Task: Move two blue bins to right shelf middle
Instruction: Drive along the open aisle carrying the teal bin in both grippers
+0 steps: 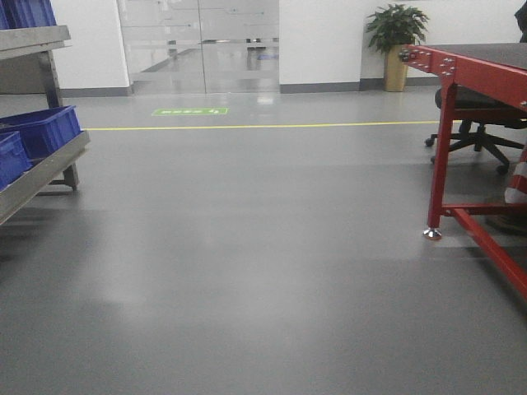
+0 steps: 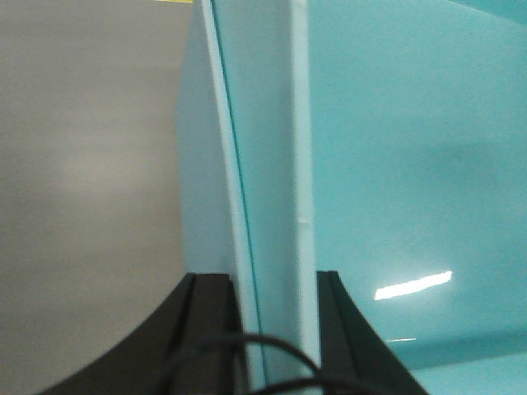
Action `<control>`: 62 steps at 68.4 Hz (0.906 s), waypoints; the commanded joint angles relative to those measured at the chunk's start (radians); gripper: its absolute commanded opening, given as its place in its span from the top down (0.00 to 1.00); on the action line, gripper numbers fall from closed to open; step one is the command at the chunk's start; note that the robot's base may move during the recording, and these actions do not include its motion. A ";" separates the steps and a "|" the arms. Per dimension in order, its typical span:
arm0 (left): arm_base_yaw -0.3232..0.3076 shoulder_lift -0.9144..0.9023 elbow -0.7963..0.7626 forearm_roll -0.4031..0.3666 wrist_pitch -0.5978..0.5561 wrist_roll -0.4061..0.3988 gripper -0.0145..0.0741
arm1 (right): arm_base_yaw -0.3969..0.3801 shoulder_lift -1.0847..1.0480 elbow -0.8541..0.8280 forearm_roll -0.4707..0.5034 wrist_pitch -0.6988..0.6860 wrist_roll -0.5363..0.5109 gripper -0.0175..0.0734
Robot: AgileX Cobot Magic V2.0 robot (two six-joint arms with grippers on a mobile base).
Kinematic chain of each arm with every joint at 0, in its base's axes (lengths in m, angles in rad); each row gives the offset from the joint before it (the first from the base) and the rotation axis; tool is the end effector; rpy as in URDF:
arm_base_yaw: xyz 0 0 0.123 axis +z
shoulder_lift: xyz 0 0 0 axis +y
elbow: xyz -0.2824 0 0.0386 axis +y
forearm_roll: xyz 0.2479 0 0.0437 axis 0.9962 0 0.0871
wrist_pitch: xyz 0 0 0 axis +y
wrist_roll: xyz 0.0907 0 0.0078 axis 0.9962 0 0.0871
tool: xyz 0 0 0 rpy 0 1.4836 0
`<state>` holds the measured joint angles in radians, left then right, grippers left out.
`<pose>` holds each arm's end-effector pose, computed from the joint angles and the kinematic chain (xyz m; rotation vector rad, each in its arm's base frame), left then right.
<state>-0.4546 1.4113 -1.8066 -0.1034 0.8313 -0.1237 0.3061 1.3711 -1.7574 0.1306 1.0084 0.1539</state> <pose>0.2580 -0.1338 0.5128 0.3054 1.9250 -0.5063 0.2572 0.0918 0.4954 -0.1547 2.1226 0.4323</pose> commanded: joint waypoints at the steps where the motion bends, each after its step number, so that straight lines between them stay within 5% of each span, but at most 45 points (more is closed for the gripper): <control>1: 0.000 -0.029 -0.020 -0.049 -0.123 -0.009 0.96 | -0.003 -0.006 -0.010 -0.013 -0.059 -0.021 0.98; 62: 0.000 -0.029 -0.020 -0.049 -0.123 -0.009 0.96 | -0.003 -0.006 -0.010 -0.013 -0.059 -0.021 0.98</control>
<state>-0.4546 1.4113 -1.8066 -0.1034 0.8291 -0.1237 0.3061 1.3711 -1.7574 0.1306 1.0084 0.1539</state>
